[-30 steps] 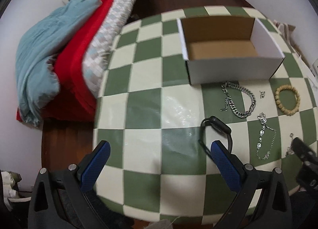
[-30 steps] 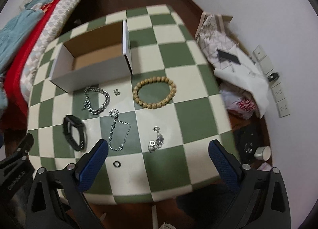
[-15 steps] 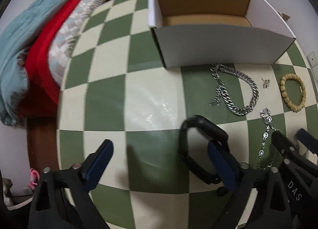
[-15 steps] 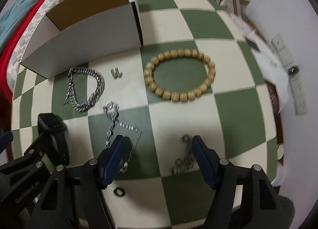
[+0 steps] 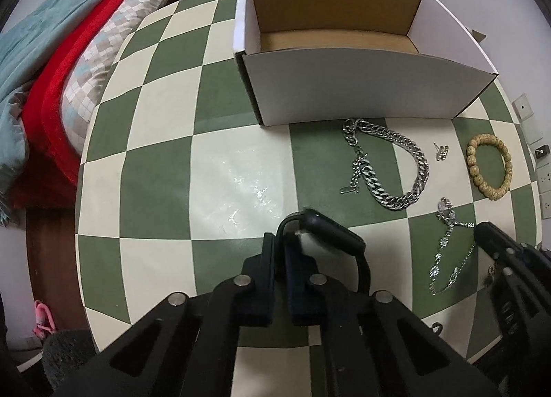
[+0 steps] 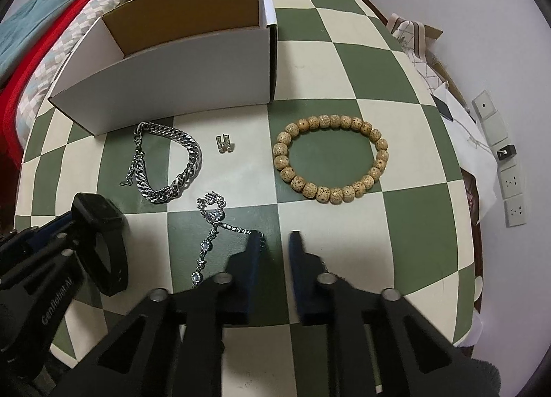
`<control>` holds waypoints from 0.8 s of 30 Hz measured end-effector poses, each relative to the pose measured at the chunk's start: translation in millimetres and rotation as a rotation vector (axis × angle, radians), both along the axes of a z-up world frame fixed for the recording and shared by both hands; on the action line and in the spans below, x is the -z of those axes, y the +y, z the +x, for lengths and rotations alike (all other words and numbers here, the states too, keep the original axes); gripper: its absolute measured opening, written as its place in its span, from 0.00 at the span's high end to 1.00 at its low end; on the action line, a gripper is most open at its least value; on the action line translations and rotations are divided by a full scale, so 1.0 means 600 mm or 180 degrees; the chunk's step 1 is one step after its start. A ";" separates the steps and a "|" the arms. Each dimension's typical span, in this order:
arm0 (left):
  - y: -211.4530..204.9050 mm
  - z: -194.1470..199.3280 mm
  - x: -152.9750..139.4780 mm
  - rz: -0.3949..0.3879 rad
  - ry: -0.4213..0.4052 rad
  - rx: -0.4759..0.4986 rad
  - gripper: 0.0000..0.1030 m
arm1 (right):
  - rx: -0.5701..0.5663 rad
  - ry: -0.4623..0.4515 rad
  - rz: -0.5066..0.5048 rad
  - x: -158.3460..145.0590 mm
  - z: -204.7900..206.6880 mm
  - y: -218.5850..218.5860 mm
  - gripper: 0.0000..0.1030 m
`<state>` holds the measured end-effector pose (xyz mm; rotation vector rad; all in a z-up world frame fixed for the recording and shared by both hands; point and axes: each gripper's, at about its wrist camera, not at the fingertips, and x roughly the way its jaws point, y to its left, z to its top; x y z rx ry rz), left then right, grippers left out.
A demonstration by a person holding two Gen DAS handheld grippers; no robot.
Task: Organize jewelry
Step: 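Close the left tool on the black watch band while the right tool moves toward the silver pendant chain, then close the right tool on the silver pendant chain while the left tool holds the watch band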
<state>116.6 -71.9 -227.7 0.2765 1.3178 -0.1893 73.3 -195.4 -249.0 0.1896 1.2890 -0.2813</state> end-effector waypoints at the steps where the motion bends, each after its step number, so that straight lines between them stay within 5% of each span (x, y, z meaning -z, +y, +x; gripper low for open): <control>1: 0.002 0.000 0.000 0.0005 0.0000 -0.0004 0.98 | 0.0025 -0.0005 -0.0002 0.000 -0.003 -0.002 1.00; 14: 0.033 -0.016 -0.039 0.0042 -0.0144 -0.0042 0.98 | 0.0392 -0.0411 0.0592 -0.068 -0.061 -0.088 1.00; 17: 0.039 -0.017 -0.043 0.0063 -0.0169 -0.0065 0.98 | 0.0315 -0.0373 0.0962 -0.066 -0.048 -0.093 1.00; 20: 0.049 -0.014 -0.044 0.0089 -0.0185 -0.0100 0.98 | 0.0201 -0.0246 0.1036 -0.047 -0.023 -0.083 0.82; 21: 0.053 -0.013 -0.044 0.0096 -0.0187 -0.0112 0.98 | 0.0171 -0.0252 0.1056 -0.043 -0.015 -0.078 0.66; 22: 0.056 -0.013 -0.044 0.0104 -0.0192 -0.0119 0.98 | 0.0130 -0.0242 0.1040 -0.036 -0.009 -0.069 0.60; 24: 0.061 -0.011 -0.044 0.0119 -0.0204 -0.0134 0.98 | 0.0039 -0.0164 0.0905 -0.022 0.005 -0.046 0.60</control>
